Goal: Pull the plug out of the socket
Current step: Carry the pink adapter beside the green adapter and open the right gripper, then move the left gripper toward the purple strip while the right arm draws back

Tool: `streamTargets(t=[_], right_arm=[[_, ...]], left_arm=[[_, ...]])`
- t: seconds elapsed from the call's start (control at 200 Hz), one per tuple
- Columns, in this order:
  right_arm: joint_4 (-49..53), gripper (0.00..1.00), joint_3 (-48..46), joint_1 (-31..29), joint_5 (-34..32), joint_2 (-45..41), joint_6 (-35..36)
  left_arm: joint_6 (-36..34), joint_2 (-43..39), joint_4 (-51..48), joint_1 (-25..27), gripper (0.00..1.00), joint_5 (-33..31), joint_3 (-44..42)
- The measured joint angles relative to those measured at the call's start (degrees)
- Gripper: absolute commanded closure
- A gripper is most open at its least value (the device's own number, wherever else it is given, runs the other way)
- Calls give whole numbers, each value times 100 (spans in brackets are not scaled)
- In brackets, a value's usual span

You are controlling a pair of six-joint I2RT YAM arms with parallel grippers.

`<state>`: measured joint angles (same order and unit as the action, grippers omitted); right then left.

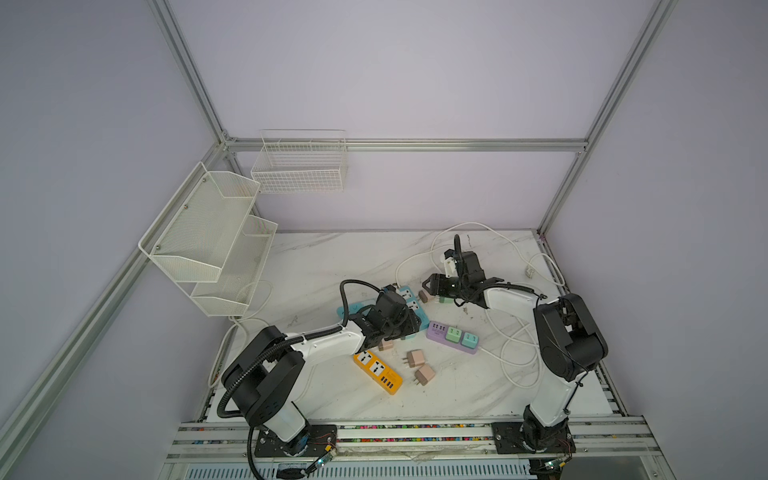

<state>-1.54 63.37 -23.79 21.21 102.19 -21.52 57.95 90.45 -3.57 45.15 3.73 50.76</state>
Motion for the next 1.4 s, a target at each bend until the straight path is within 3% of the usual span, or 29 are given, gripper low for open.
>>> streamTargets(t=[0.41,0.715,1.175,1.4], right_arm=[[350,32,-1287,61,13,-2083,-31],[787,25,-2277,433,-101,-3379,-208],[848,24,-2863,1386,573,-3370,-304],[844,32,-3067,1720,767,-3209,-247]], left_arm=[[573,269,376,955,48,-55,13],[960,579,807,1209,48,-155,13],[1145,999,1084,1137,50,-468,13],[1193,1235,1344,992,52,-444,13]])
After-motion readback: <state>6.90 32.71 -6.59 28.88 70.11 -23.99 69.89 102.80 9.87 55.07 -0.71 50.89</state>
